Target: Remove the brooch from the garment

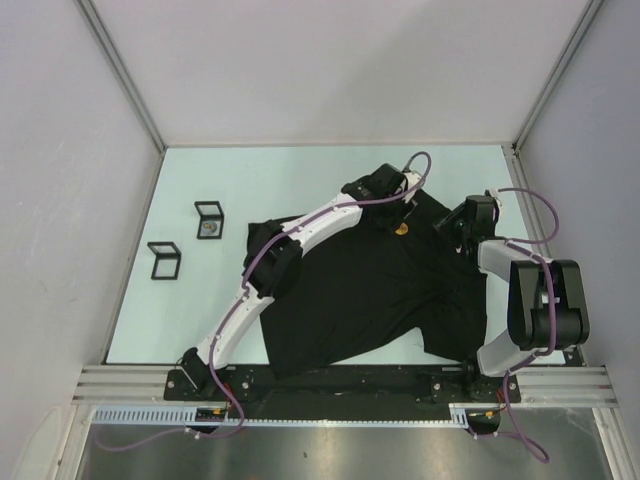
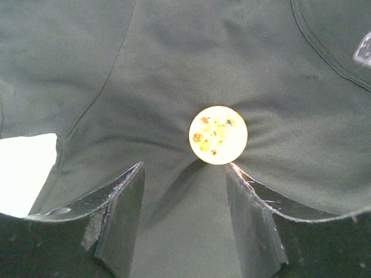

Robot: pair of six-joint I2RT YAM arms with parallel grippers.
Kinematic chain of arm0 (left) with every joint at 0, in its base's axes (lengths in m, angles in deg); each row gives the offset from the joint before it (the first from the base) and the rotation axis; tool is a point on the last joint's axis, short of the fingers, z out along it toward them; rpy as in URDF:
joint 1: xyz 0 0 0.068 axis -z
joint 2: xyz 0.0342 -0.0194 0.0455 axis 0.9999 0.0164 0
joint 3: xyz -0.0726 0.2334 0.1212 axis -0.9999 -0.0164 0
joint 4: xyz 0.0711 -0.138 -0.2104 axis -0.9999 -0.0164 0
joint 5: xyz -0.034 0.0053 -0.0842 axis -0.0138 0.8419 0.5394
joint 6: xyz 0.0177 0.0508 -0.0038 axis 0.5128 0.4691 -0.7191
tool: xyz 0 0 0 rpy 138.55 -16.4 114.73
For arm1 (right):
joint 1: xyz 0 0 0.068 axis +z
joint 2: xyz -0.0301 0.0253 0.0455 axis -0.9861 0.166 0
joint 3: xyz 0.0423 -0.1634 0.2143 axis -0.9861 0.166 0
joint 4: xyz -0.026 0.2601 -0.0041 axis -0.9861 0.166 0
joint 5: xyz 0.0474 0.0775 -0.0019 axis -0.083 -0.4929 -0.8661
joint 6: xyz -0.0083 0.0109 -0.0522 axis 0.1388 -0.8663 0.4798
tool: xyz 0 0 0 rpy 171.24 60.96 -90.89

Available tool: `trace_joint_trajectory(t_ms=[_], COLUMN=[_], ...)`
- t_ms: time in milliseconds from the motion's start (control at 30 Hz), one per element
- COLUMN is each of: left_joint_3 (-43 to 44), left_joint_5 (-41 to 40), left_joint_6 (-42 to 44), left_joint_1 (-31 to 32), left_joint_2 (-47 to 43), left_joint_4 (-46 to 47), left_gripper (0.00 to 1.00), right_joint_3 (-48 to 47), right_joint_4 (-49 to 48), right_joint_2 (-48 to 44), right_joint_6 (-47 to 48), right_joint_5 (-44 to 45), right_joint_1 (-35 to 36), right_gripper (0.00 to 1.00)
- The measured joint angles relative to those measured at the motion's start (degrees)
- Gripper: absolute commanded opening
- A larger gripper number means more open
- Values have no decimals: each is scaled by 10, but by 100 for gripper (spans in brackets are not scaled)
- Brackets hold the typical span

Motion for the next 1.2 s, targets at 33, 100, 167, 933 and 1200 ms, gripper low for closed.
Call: trace_joint_trajectory(t_ms=[33, 100, 167, 933, 1200], left_joint_3=[7, 17, 20, 12, 12], left_joint_5=[0, -3, -4, 108, 120], left_joint_6=[2, 3, -1, -222, -267], left_joint_1=[1, 3, 4, -33, -47], left_joint_2=[5, 12, 14, 36, 58], left_joint_4=[-3, -11, -13, 64, 65], left_gripper=[63, 58, 53, 25, 25], right_joint_3=[1, 2, 2, 3, 1], right_joint_4=[-4, -19, -40, -186, -188], right_joint_2=[1, 9, 28, 148, 161], right_joint_6=[1, 0, -5, -38, -38], right_joint_5=[-6, -24, -44, -181, -187], right_joint_1=[1, 1, 1, 11, 12], right_gripper=[29, 29, 29, 33, 33])
